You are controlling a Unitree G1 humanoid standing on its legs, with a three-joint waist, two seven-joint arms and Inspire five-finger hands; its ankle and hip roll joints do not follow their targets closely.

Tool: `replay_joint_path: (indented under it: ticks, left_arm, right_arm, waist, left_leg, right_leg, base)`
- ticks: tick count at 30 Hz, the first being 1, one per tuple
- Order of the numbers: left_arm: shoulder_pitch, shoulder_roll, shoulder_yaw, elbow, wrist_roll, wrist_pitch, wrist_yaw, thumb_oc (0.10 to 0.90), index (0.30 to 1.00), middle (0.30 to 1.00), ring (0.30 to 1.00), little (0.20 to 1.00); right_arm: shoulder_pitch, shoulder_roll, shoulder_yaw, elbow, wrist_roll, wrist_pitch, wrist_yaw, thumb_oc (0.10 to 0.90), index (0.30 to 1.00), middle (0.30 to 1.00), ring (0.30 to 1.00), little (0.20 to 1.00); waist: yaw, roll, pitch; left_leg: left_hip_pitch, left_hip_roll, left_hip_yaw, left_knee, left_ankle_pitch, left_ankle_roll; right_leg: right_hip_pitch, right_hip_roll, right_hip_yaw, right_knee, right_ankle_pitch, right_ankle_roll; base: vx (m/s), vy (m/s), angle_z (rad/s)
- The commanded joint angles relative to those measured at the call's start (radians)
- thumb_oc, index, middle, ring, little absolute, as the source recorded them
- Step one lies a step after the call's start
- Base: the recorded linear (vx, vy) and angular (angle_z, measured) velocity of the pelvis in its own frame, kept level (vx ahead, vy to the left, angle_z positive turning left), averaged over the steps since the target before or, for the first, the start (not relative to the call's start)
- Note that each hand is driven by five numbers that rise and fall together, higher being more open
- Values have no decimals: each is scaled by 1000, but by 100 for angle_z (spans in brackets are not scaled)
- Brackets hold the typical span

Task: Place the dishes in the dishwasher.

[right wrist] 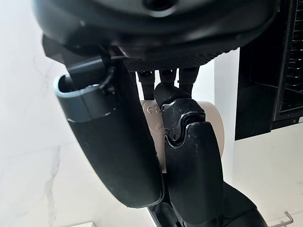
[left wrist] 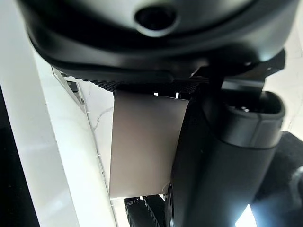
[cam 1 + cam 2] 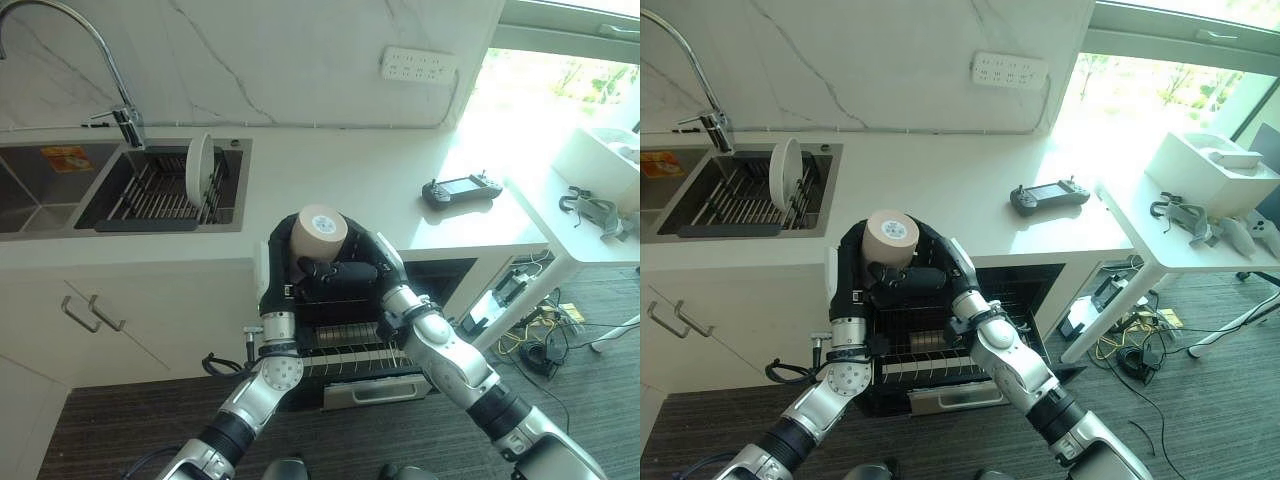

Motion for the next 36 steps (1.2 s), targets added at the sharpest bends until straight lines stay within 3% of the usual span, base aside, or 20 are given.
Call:
replay_joint_path:
  ticks: [1,5,10,18,31,36]
  left_arm:
    - [-134,-41,-192,-133,82,-97,-89,800,900,900,900,900]
    - [-137,-41,-197,-135,90,-94,-91,800,900,900,900,900]
    - [-134,-40,-213,-130,94,-109,-98,800,900,900,900,900]
    - [-128,-49,-228,-115,115,-110,-79,800,900,900,900,900]
    - [-99,-36,-194,-134,165,-70,8,800,900,900,900,900]
    - [-71,-4,-130,-174,157,-36,33,800,900,900,900,900]
  right_arm:
    - [-260,133,-45,-71,69,-196,22,400,300,300,300,300]
    - [-262,144,-52,-71,170,-196,30,400,300,300,300,300]
    - [-255,185,-45,-89,480,-173,158,400,300,300,300,300]
    - [-233,223,-42,-99,641,-220,175,400,300,300,300,300]
    - [-165,180,-139,-147,518,-368,77,400,300,300,300,300]
    - [-93,118,-203,-181,192,-384,-83,400,300,300,300,300]
  waist:
    - [5,17,-11]
    - [6,18,-12]
    - [10,20,-15]
    - [13,22,-20]
    - [-3,22,-16]
    - [-21,24,-11]
  left_leg:
    - [112,38,40,-8,-153,-2]
    - [112,37,38,-8,-152,-3]
    - [111,39,38,-8,-150,-4]
    - [106,39,38,-8,-146,-4]
    - [104,42,47,-8,-146,-1]
    - [105,46,56,-8,-146,0]
  right_leg:
    - [72,9,89,-9,-141,26]
    - [75,10,89,-9,-143,24]
    - [77,9,84,-9,-145,23]
    - [75,9,79,-9,-145,22]
    - [68,9,84,-9,-140,24]
    - [62,12,95,-9,-136,23]
  base:
    - [0,0,0]
    - [-3,0,2]
    - [-6,0,6]
    - [0,0,0]
    - [0,0,0]
    - [0,0,0]
